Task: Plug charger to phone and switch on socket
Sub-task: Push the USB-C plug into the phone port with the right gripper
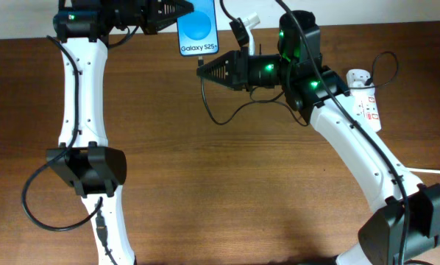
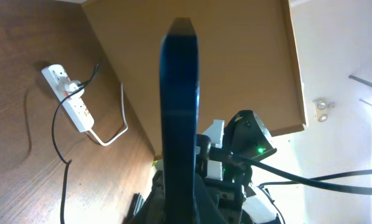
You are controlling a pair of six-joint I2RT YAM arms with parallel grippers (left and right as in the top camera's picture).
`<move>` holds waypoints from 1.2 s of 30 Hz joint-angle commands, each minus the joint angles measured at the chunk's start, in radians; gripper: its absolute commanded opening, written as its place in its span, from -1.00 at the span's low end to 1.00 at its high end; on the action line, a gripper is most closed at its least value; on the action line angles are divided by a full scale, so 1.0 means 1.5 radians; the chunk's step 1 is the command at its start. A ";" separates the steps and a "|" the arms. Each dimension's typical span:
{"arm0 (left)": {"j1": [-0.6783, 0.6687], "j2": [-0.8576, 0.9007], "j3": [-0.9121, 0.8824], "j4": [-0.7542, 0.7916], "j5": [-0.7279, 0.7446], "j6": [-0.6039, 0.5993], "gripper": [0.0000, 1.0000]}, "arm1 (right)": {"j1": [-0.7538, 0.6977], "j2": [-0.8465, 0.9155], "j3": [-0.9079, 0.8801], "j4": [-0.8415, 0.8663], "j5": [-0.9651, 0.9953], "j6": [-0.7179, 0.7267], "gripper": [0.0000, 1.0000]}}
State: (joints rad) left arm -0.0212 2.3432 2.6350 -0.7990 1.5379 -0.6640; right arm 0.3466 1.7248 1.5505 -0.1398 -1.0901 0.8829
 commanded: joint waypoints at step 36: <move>-0.002 -0.022 0.013 0.026 0.024 -0.017 -1.00 | 0.001 0.021 0.007 0.039 -0.036 0.011 -0.92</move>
State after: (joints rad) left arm -0.0223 2.3432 2.6350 -0.7654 1.5482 -0.6785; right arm 0.3283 1.7424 1.5505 -0.0883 -1.1568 0.9077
